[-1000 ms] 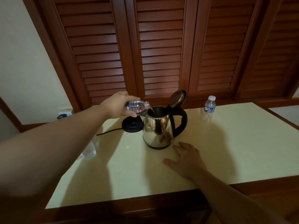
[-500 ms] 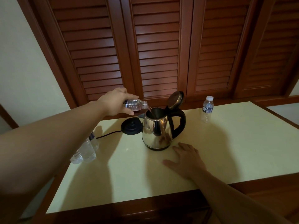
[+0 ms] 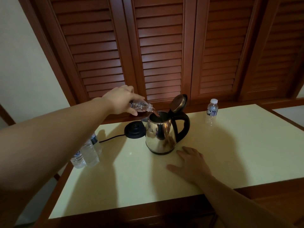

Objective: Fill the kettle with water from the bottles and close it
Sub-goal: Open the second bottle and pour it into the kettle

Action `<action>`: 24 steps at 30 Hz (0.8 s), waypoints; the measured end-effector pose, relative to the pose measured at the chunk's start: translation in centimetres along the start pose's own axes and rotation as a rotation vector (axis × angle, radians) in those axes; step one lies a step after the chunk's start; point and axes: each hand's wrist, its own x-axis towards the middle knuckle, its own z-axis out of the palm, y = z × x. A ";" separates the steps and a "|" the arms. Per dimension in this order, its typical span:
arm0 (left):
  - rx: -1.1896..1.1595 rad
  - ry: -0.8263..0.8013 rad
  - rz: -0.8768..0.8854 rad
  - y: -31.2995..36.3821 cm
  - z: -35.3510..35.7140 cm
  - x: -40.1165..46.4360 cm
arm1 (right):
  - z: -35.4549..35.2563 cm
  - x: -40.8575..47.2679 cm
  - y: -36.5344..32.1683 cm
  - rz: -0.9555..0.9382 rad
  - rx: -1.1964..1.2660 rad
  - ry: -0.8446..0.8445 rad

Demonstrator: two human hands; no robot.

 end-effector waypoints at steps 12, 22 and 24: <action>0.123 -0.031 0.092 1.4 -2.2 1.1 | 0.1 0.1 0.1 0.004 -0.005 -0.003; 0.343 -0.050 0.205 3.0 -3.7 2.3 | 0.2 0.0 0.2 0.007 0.019 -0.003; 0.362 -0.050 0.205 3.0 -3.8 2.4 | 0.0 0.0 0.1 0.005 0.025 -0.008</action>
